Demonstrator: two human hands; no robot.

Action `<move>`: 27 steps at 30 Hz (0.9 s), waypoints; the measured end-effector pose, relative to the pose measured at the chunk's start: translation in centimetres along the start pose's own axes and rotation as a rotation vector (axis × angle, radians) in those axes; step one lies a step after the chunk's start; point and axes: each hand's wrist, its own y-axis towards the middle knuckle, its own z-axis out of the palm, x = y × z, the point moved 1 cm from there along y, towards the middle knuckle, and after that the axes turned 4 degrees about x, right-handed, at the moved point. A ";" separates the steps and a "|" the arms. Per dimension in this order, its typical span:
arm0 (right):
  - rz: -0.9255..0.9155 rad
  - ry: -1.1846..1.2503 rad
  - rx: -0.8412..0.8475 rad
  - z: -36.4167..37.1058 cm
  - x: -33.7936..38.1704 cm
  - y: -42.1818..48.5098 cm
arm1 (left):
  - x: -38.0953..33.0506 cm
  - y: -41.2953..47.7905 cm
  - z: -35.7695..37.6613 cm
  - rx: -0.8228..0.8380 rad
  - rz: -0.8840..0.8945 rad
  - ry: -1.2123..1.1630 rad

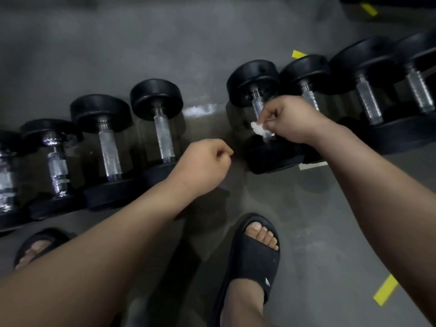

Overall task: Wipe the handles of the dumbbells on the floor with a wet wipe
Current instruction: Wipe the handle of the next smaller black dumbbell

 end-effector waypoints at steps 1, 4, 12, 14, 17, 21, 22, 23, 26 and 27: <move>-0.021 0.052 -0.035 0.4 1.1 0.1 | 0.6 -0.7 -1.1 -0.065 -0.007 0.006; -0.134 0.230 -0.011 2.4 5.5 -0.2 | 2.8 -3.0 -4.2 -0.256 -0.022 0.028; -0.213 0.435 0.093 7.7 11.5 -0.8 | 8.9 -6.7 -8.9 -0.483 -0.141 0.101; -0.178 0.482 0.078 8.0 12.0 -0.4 | 9.6 -6.5 -8.8 -0.474 -0.148 0.099; -0.112 0.549 0.047 8.5 12.7 0.3 | 10.4 -5.4 -8.5 -0.445 -0.121 0.119; -0.008 0.680 0.026 9.4 13.0 1.3 | 11.9 -3.3 -7.9 -0.440 -0.115 0.155; 0.010 0.680 0.010 9.7 12.8 1.6 | 12.1 -2.9 -7.7 -0.436 -0.117 0.163; 0.024 0.675 -0.014 10.0 12.7 2.0 | 12.2 -2.6 -7.5 -0.425 -0.120 0.171; -0.006 0.577 -0.073 10.3 12.7 3.1 | 12.0 -2.2 -7.0 -0.383 -0.144 0.280; -0.016 0.549 -0.086 10.2 13.1 3.4 | 12.0 -2.2 -6.8 -0.372 -0.152 0.337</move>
